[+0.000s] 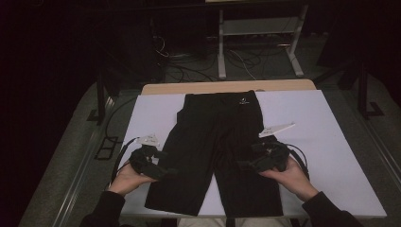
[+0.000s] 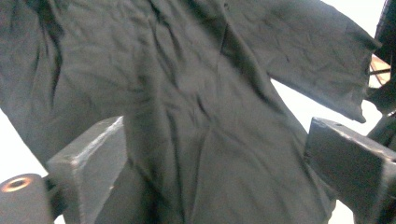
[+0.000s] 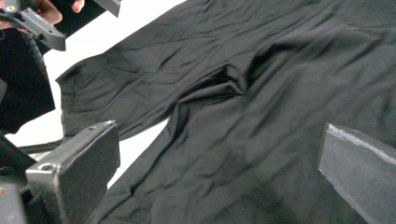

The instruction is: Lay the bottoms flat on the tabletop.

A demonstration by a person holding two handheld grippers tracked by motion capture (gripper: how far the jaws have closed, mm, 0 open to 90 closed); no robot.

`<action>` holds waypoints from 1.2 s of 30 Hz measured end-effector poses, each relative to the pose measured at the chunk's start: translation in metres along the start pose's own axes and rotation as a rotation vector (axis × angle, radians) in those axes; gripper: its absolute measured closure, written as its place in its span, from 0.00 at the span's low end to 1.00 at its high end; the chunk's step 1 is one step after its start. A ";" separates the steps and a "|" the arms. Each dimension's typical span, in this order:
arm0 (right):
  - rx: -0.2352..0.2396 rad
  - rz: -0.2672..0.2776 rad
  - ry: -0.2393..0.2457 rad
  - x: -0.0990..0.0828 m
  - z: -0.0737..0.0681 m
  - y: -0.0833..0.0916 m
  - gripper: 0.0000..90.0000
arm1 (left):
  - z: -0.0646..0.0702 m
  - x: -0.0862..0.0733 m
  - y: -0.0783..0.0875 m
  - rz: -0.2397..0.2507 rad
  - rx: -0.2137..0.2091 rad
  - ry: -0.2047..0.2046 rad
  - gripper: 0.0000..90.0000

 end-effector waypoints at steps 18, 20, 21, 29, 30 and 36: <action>-0.046 0.086 -0.017 -0.013 0.028 0.033 0.00 | 0.031 0.038 -0.032 0.170 0.001 -0.062 0.00; -0.049 0.100 -0.014 -0.014 0.031 0.035 0.00 | 0.032 0.040 -0.034 0.191 0.001 -0.061 0.00; -0.049 0.108 -0.016 -0.014 0.031 0.036 0.00 | 0.033 0.040 -0.035 0.202 0.007 -0.063 0.00; -0.055 0.144 0.025 -0.019 0.034 0.039 0.00 | 0.030 0.036 -0.039 0.305 0.052 -0.038 0.00; -0.057 0.147 0.036 -0.019 0.034 0.039 0.00 | 0.030 0.035 -0.040 0.313 0.057 -0.037 0.00; -0.073 0.154 0.075 -0.026 0.040 0.042 0.00 | 0.031 0.027 -0.049 0.285 0.054 -0.083 0.00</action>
Point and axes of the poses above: each handheld gripper's, and its own axes: y roughly backward along the jaws, x roughly out of its top, z roughly to its right, the point moved 9 cm from there along -y, roughly forward along the jaws, and after that the axes turned 1 degree about x, right-handed, at the moved point
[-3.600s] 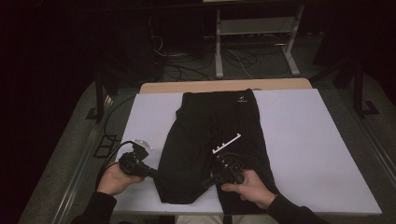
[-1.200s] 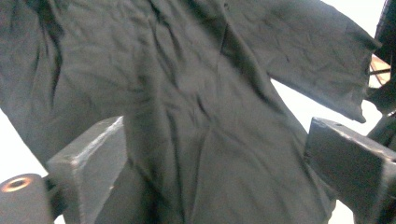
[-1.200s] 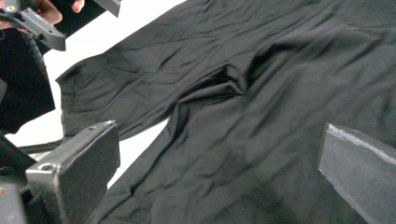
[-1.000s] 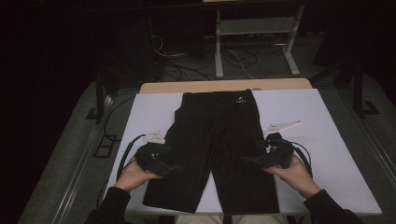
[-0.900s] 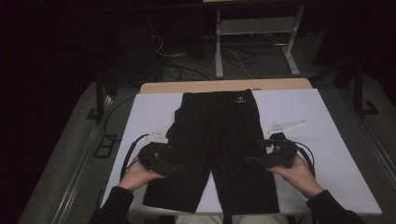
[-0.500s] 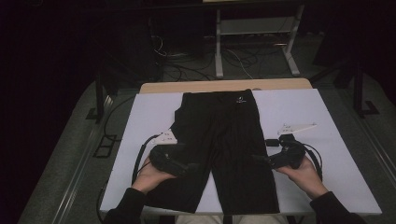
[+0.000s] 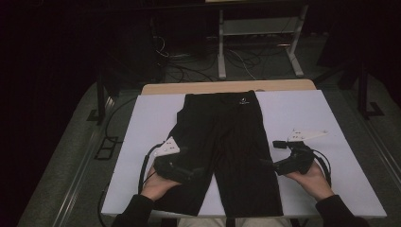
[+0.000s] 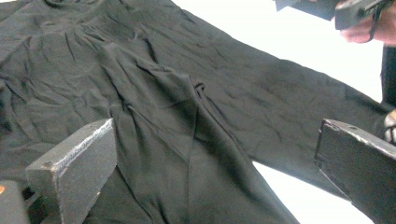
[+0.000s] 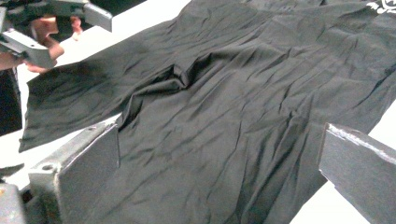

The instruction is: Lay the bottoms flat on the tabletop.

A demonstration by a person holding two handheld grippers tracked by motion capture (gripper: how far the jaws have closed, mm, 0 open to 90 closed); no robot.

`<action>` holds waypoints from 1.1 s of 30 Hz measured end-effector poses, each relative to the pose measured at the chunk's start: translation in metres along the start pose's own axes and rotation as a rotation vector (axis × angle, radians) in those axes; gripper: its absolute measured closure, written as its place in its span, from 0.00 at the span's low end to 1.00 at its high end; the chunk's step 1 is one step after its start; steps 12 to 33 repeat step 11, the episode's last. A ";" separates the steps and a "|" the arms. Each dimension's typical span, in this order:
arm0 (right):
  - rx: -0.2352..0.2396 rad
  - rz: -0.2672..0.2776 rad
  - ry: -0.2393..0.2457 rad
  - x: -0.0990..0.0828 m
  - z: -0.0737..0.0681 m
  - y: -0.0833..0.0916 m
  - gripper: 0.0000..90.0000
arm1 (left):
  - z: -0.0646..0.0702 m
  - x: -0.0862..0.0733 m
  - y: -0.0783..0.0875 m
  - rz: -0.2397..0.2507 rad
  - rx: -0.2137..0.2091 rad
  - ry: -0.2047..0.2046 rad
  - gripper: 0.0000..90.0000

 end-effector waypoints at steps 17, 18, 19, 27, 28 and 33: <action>-0.022 -0.029 -0.002 -0.011 0.011 -0.003 0.00 | -0.006 -0.002 -0.003 0.023 0.013 -0.014 0.00; -0.022 -0.029 -0.002 -0.011 0.011 -0.003 0.00 | -0.006 -0.002 -0.003 0.023 0.013 -0.014 0.00; -0.022 -0.029 -0.002 -0.011 0.011 -0.003 0.00 | -0.006 -0.002 -0.003 0.023 0.013 -0.014 0.00; -0.022 -0.029 -0.002 -0.011 0.011 -0.003 0.00 | -0.006 -0.002 -0.003 0.023 0.013 -0.014 0.00; -0.022 -0.029 -0.002 -0.011 0.011 -0.003 0.00 | -0.006 -0.002 -0.003 0.023 0.013 -0.014 0.00; -0.022 -0.029 -0.002 -0.011 0.011 -0.003 0.00 | -0.006 -0.002 -0.003 0.023 0.013 -0.014 0.00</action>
Point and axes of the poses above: each handheld gripper's, and its own axes: y roughly backward along the jaws, x roughly out of its top, z roughly to its right, the point moved 9 cm from there along -y, roughly forward along the jaws, and after that the axes turned 1 degree about x, right-handed, at the moved point
